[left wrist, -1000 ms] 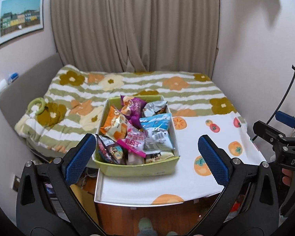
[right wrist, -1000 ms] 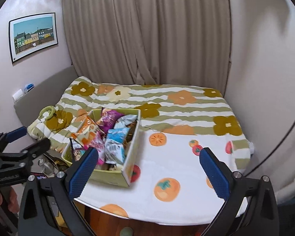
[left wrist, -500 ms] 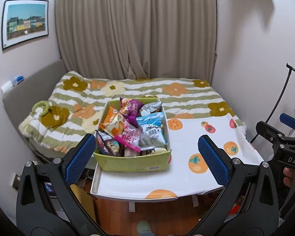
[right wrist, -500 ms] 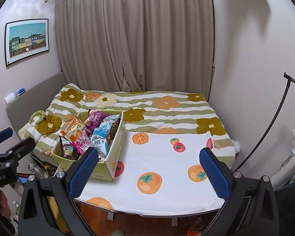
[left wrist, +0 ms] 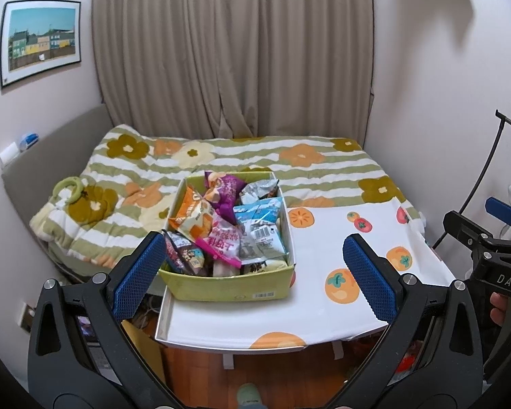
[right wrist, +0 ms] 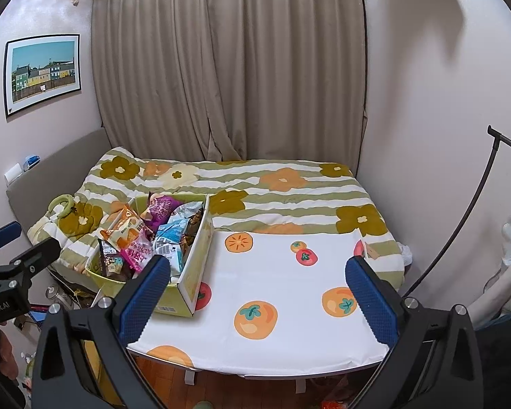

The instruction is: Organize snacks

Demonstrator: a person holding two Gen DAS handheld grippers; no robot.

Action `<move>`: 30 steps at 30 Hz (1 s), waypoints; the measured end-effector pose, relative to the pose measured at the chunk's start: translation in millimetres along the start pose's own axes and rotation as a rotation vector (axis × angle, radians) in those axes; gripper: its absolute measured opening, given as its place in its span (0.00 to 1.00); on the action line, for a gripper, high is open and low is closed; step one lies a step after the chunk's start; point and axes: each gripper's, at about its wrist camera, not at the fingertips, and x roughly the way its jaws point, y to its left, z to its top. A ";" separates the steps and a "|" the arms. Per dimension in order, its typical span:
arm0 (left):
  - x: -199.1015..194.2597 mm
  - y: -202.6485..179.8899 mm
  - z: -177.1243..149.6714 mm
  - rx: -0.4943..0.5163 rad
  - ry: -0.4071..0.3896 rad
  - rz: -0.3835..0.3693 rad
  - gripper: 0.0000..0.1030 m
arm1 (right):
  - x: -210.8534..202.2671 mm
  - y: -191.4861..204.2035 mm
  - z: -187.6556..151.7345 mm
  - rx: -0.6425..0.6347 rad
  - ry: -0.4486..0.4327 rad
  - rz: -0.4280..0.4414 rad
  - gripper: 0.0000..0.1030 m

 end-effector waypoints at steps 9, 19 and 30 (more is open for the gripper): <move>4.5 -0.4 2.3 0.007 0.002 -0.001 1.00 | 1.6 -1.8 0.8 0.001 0.002 -0.001 0.99; 8.8 0.8 3.4 0.011 0.009 -0.013 1.00 | 1.9 4.7 3.0 0.016 0.006 -0.024 0.99; 10.9 6.7 3.0 0.014 0.019 -0.008 1.00 | 1.4 7.7 2.8 0.018 0.005 -0.029 0.99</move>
